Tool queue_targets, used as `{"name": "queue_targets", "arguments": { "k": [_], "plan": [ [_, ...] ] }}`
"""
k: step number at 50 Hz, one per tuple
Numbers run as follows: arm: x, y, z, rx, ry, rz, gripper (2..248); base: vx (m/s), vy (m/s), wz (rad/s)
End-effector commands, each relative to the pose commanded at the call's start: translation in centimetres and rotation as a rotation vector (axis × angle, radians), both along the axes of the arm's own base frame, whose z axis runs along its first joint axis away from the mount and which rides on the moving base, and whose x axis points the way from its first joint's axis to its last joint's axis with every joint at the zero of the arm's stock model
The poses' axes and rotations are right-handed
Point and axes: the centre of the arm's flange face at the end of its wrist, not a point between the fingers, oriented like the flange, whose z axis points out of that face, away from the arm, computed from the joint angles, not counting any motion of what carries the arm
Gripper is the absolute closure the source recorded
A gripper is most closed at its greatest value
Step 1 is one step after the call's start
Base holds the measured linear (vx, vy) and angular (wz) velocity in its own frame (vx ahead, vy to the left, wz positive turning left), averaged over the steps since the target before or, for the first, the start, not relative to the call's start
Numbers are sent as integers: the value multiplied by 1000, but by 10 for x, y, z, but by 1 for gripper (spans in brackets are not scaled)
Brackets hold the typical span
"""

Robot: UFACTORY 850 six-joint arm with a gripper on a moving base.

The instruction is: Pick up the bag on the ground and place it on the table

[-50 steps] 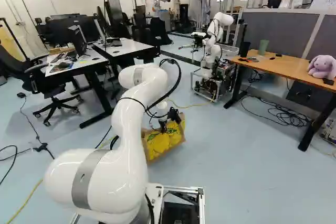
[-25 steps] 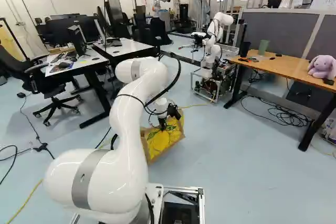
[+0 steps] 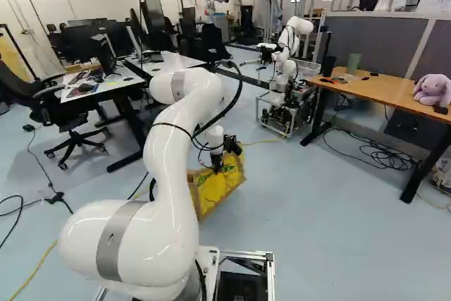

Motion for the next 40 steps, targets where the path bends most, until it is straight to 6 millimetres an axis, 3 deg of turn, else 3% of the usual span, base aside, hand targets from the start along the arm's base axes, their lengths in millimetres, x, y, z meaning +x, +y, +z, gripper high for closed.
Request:
{"name": "queue_targets", "arguments": {
  "k": [40],
  "plan": [
    [-10, -1, 60, -29, -26, 168, 229, 0, 0, 0]
  ]
}}
